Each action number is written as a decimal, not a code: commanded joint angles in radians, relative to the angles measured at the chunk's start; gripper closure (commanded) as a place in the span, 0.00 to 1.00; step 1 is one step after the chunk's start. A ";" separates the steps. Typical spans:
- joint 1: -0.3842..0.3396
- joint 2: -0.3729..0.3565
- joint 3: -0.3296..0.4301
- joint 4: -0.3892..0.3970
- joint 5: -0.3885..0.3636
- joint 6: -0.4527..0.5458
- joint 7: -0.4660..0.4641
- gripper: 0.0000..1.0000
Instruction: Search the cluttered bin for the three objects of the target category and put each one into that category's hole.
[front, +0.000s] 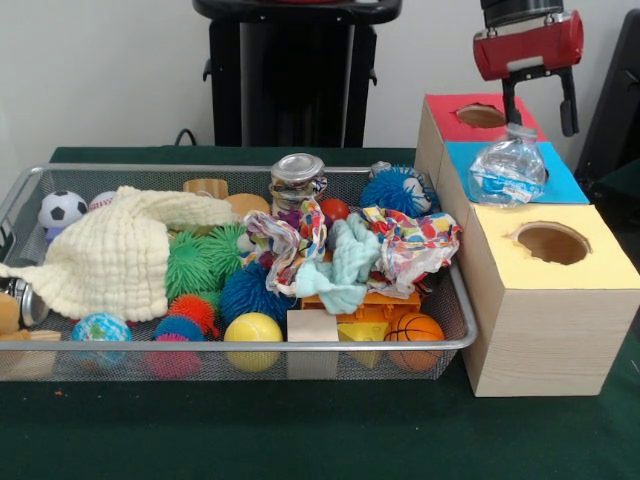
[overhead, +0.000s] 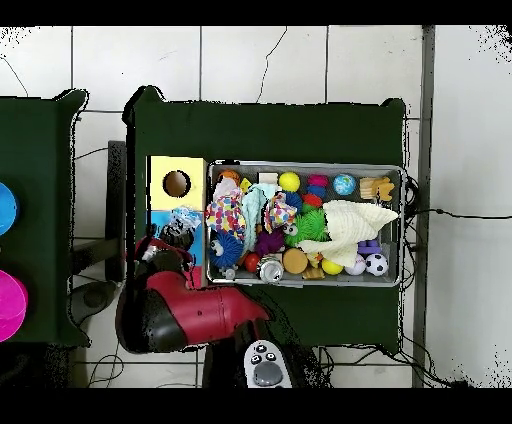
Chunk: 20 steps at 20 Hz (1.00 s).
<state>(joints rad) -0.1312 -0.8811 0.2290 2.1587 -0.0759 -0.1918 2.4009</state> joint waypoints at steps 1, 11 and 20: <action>0.018 -0.023 0.019 0.085 0.080 0.144 0.172 0.00; 0.048 -0.029 -0.027 0.149 0.149 0.146 0.176 0.00; -0.033 -0.052 0.020 0.116 0.124 0.202 0.110 0.00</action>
<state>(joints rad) -0.1019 -0.9225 0.2224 2.2742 0.0116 -0.1219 2.4009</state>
